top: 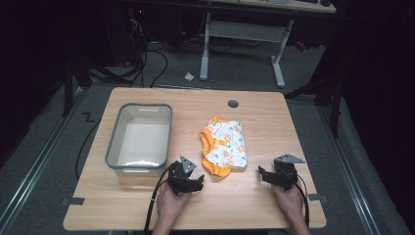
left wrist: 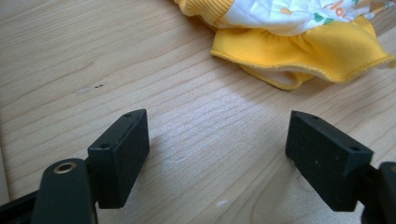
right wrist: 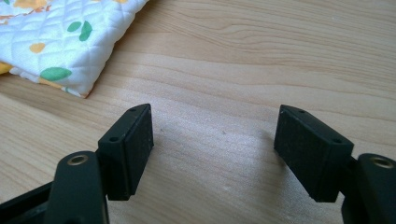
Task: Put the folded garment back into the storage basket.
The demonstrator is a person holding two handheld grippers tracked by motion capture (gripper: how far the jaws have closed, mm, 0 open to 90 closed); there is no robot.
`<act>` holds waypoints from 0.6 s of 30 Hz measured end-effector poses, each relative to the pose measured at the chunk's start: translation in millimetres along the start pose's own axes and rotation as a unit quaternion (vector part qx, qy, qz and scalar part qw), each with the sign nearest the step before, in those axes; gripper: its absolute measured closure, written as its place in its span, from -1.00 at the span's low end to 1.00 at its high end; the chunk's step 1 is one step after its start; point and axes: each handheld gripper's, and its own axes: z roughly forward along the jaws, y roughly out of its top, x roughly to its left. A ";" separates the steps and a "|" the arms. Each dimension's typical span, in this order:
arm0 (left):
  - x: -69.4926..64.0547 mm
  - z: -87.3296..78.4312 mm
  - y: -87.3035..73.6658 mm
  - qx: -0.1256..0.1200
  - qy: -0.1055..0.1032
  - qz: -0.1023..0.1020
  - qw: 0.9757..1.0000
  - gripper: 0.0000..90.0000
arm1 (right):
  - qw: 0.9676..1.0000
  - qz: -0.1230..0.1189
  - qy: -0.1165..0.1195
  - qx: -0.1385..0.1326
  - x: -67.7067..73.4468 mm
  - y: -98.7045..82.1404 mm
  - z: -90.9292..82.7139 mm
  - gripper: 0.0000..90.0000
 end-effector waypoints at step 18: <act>0.2 0.0 0.0 -0.001 -0.001 -0.002 1.000 -0.50 | 1.000 -0.003 0.002 0.000 0.1 0.1 0.0 -0.37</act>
